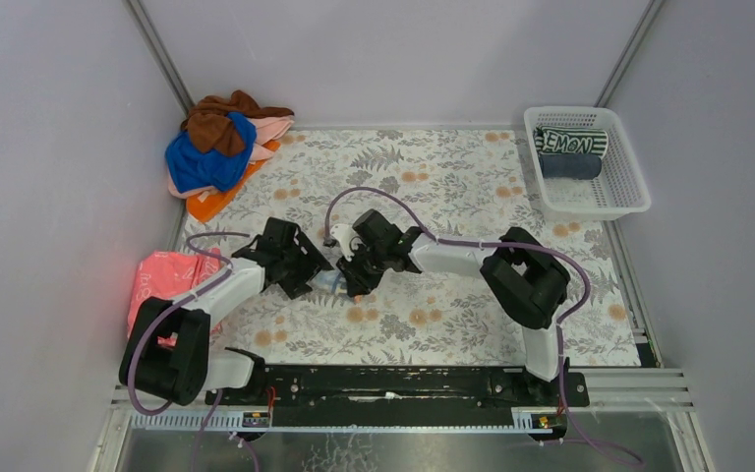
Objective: Roll the towels
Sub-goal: Roll the towel at the center of the board.
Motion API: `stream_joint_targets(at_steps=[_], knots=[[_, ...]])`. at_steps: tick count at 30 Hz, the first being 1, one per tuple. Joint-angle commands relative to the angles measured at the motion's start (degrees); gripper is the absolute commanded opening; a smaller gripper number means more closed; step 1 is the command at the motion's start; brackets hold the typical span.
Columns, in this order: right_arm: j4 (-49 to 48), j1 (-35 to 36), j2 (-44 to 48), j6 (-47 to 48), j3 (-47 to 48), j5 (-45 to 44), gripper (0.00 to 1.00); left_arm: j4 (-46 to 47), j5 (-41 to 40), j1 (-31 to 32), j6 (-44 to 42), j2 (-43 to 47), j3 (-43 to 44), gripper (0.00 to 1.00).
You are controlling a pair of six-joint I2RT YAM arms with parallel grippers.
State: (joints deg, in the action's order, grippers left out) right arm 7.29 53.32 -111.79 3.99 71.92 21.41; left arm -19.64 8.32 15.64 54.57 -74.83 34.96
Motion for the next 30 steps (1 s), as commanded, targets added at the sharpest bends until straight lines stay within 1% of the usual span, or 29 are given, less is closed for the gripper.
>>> stream_joint_targets(at_steps=[1, 5, 7, 9, 10, 12, 13, 17, 20, 25, 30], knots=[[5.17, -1.68, -4.3, -8.17, 0.06, 10.53, 0.16, -0.31, -0.94, -0.36, 0.28, -0.89, -1.08, 0.71], [3.31, -1.96, -4.71, -10.96, -0.6, 13.1, 0.16, 1.98, -0.74, -0.35, 0.31, -4.31, -1.53, 0.65], [2.96, -1.98, -4.56, -11.93, -0.59, 13.29, 0.18, 2.97, -0.66, -0.39, 0.2, -5.92, -1.94, 0.58], [3.35, -1.91, -3.75, -11.89, -0.51, 11.21, 0.23, 3.72, -0.56, -0.35, -0.09, -7.14, -2.34, 0.51], [3.73, -1.94, -3.16, -11.67, -0.35, 9.89, 0.28, 3.99, -0.53, -0.3, -0.26, -7.64, -2.6, 0.47], [4.42, -1.68, -1.05, -10.65, -0.34, 6.65, 0.44, 4.48, -0.51, -0.31, -0.71, -8.26, -3.08, 0.42], [4.67, -1.47, 0.2, -9.92, -0.33, 4.7, 0.49, 4.59, -0.56, -0.26, -0.96, -8.52, -3.22, 0.4], [5.19, 0.09, 4.64, -6.33, 0.57, -2.85, 0.66, 5.31, -0.03, -0.14, -2.08, -9.25, -3.39, 0.37], [5.23, 0.29, 5.33, -5.42, 2.47, -3.84, 0.75, 6.31, 0.12, 0.54, -2.97, -9.33, -3.41, 0.36], [7.86, 0.29, 0.34, -5.96, 8.09, -2.03, 0.78, 7.86, -0.25, 2.54, -4.56, -10.16, -2.7, 0.36], [6.58, 0.25, -3.81, -9.85, 10.08, -0.25, 0.78, 8.8, 0.11, 3.49, -4.91, -12.03, -2.08, 0.36]])
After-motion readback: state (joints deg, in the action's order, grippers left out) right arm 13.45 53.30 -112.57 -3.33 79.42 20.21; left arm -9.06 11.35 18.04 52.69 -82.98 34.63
